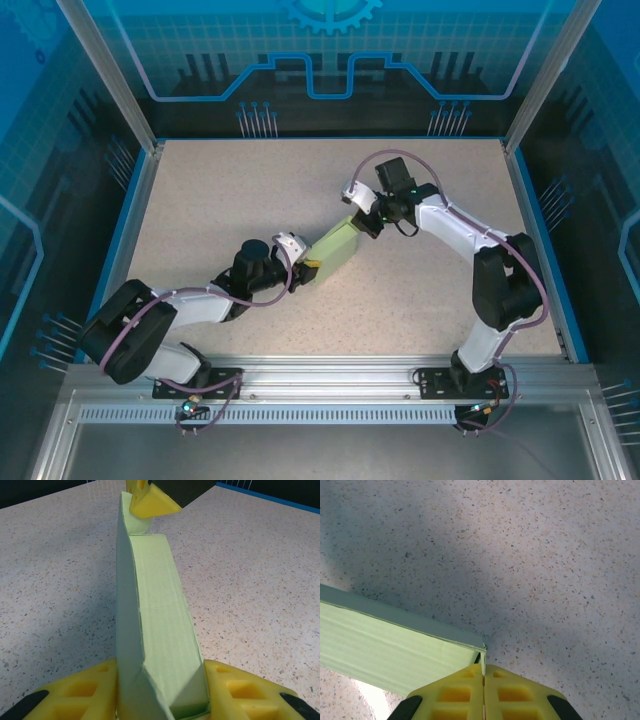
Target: Fold the paper box
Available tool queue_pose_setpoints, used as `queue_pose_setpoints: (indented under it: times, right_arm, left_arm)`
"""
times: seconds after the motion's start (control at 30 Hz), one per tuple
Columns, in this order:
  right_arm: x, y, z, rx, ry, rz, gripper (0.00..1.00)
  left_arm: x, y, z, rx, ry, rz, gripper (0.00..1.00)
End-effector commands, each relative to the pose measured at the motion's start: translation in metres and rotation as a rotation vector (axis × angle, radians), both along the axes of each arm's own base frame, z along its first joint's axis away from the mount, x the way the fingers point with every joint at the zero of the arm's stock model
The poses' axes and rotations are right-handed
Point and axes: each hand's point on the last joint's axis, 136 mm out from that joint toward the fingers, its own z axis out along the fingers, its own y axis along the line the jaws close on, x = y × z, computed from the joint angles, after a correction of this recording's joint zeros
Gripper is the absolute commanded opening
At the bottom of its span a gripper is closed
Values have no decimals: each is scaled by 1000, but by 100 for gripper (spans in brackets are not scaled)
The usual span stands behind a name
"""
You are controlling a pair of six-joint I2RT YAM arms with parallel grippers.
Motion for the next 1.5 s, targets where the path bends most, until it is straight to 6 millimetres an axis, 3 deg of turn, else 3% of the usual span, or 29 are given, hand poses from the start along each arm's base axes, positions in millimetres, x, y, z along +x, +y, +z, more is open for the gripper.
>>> queue_pose_setpoints:
  times: [0.0,0.23,0.47,0.83,1.17,1.47]
  right_arm:
    - [-4,-9,2,-79,28,-163,8]
    - [-18,-5,3,-144,92,-300,8]
    - [-20,-8,8,-175,108,-338,8]
    - [-22,-14,-14,-186,96,-373,7]
    - [-26,-21,-22,-205,51,-365,6]
    - [-27,-21,-9,-166,34,-447,6]
  left_arm:
    - [10,2,6,-14,-24,33,37]
    - [11,1,1,-6,-19,32,37]
    - [11,1,-1,-4,-20,33,37]
    - [11,1,-2,-7,-16,34,37]
    - [12,1,-1,-14,-17,37,37]
    - [14,1,10,-58,-12,57,50]
